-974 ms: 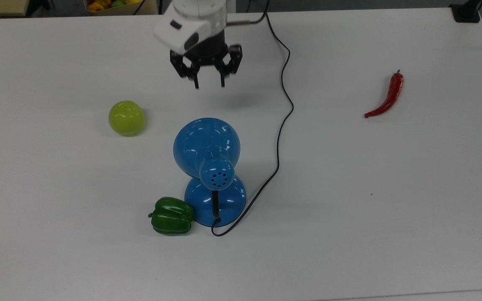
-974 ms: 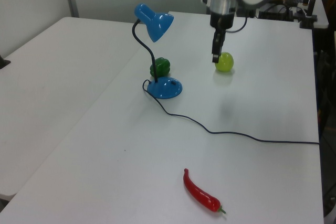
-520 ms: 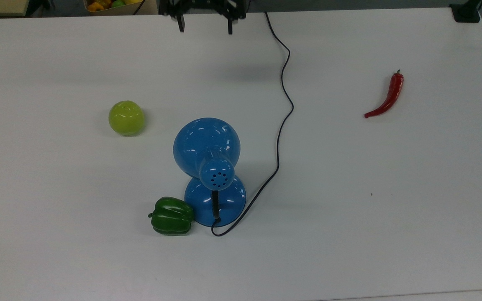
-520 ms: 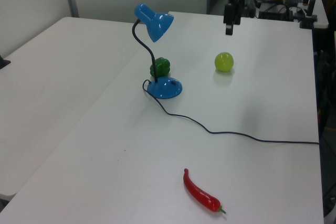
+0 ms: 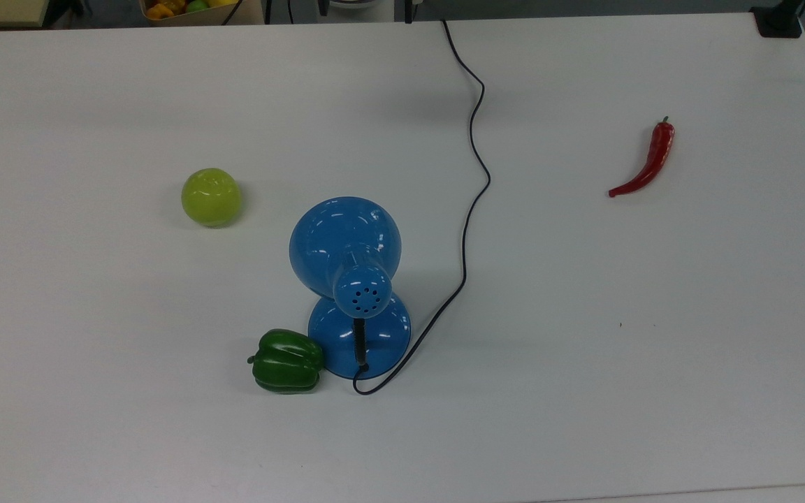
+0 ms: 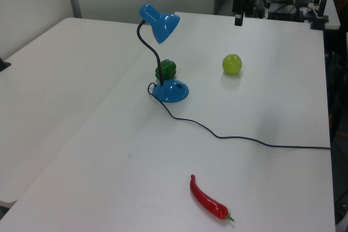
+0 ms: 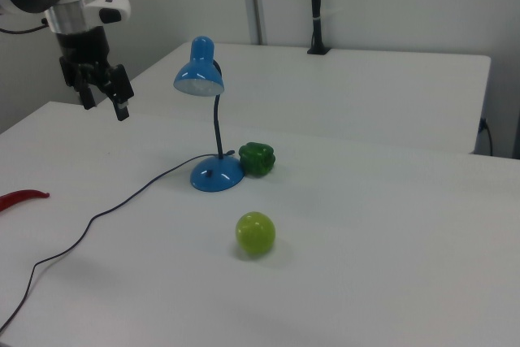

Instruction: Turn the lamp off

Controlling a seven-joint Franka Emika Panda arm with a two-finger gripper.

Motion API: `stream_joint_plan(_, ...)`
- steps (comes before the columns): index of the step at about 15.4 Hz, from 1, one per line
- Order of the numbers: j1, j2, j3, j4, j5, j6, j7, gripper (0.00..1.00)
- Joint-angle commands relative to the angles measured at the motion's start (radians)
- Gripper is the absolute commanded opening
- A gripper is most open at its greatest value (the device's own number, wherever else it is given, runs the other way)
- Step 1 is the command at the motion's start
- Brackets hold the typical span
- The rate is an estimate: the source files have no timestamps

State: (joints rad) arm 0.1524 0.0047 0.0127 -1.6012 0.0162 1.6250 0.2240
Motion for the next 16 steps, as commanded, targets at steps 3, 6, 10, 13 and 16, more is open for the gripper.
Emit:
stream_joint_plan(3, -0.03, -0.005, 0.018, -0.002, 0.039, 0.068, -0.156, 1.0)
stream_joint_plan(6, -0.03, 0.0, 0.009, -0.009, 0.03, 0.116, -0.294, 1.0)
stream_joint_plan(10, -0.028, 0.0, -0.011, -0.012, 0.033, 0.124, -0.353, 1.0)
stream_joint_plan(13, -0.017, 0.0, -0.011, -0.013, 0.028, 0.122, -0.351, 1.0)
stream_joint_plan(16, -0.017, 0.0, -0.011, -0.013, 0.028, 0.122, -0.351, 1.0)
